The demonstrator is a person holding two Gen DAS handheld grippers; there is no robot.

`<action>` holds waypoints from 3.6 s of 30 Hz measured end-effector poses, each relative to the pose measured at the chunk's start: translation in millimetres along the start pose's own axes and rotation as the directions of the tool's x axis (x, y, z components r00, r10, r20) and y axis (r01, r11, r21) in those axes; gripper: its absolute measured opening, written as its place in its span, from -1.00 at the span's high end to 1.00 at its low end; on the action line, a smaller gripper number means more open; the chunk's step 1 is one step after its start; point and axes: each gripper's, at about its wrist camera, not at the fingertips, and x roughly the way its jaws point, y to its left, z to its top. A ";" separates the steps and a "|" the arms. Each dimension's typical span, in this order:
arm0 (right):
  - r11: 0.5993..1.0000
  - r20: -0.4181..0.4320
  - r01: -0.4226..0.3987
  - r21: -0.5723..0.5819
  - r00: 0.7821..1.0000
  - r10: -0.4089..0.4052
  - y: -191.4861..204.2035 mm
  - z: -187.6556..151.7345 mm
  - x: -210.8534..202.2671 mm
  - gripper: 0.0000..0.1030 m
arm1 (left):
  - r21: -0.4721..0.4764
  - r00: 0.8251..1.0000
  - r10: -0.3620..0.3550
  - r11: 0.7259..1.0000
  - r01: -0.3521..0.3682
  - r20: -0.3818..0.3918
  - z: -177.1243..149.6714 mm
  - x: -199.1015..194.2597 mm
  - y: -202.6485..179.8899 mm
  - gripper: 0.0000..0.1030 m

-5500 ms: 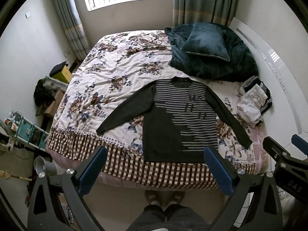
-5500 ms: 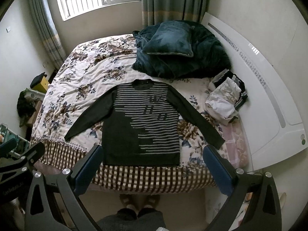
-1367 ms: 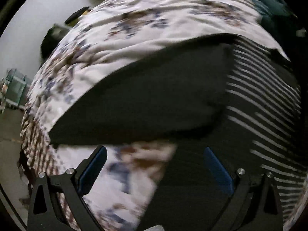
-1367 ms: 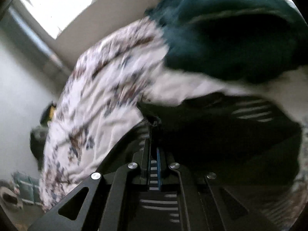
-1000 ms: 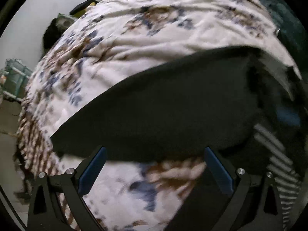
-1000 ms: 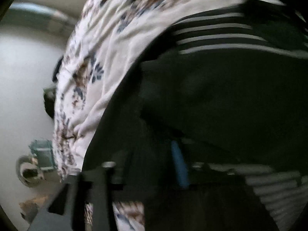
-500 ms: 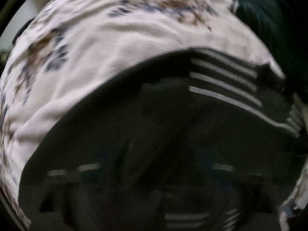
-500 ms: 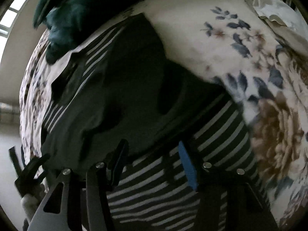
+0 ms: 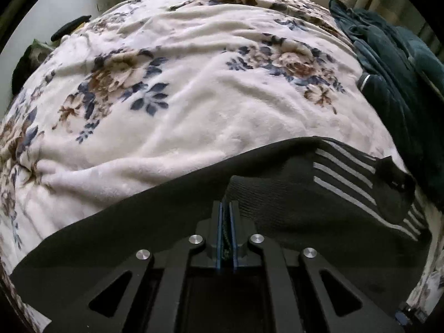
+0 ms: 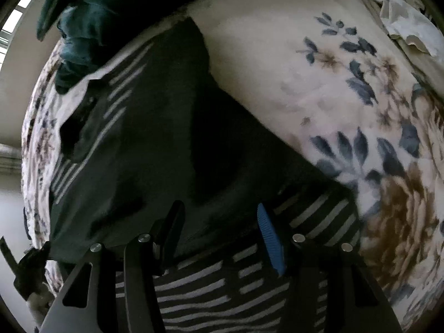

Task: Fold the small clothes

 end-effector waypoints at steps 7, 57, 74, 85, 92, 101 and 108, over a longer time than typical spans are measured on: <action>0.998 -0.033 0.059 0.002 0.998 -0.059 -0.5 18.2 12.2 -0.10 | 0.025 0.998 -0.042 0.999 0.043 -0.046 -13.2 -8.2 6.7 0.86; 0.873 -0.046 0.192 -0.449 0.970 -0.237 134.3 -184.8 24.6 -1.00 | -0.916 0.944 -0.196 0.253 0.311 0.266 -273.0 -73.4 363.2 -0.03; 0.933 -0.005 0.180 -0.312 0.982 -0.191 103.8 -117.3 6.7 -1.00 | -0.402 0.899 -0.051 0.882 0.245 0.436 -40.7 -169.5 203.7 0.88; 0.975 -0.031 0.165 -0.149 0.985 -0.172 3.3 -6.6 -9.5 -1.00 | 0.195 0.835 -0.536 0.838 0.509 0.125 -9.6 -117.0 -182.0 0.87; 0.992 -0.079 0.062 -0.111 0.994 -0.071 -58.8 50.3 -25.8 -1.00 | 0.390 0.832 -0.461 0.736 0.553 -0.309 -83.8 -61.1 -300.5 0.16; 0.977 -0.057 -0.124 -0.174 0.992 0.116 -71.1 65.2 -87.0 -0.96 | 0.190 0.923 -0.371 0.904 0.383 -0.100 -65.2 -87.1 -130.1 -0.46; 0.954 -0.032 -0.160 -0.255 0.987 0.156 -19.8 96.8 -72.7 -0.46 | -0.065 0.995 -0.087 0.994 0.084 -0.053 -54.6 -50.7 14.8 -0.45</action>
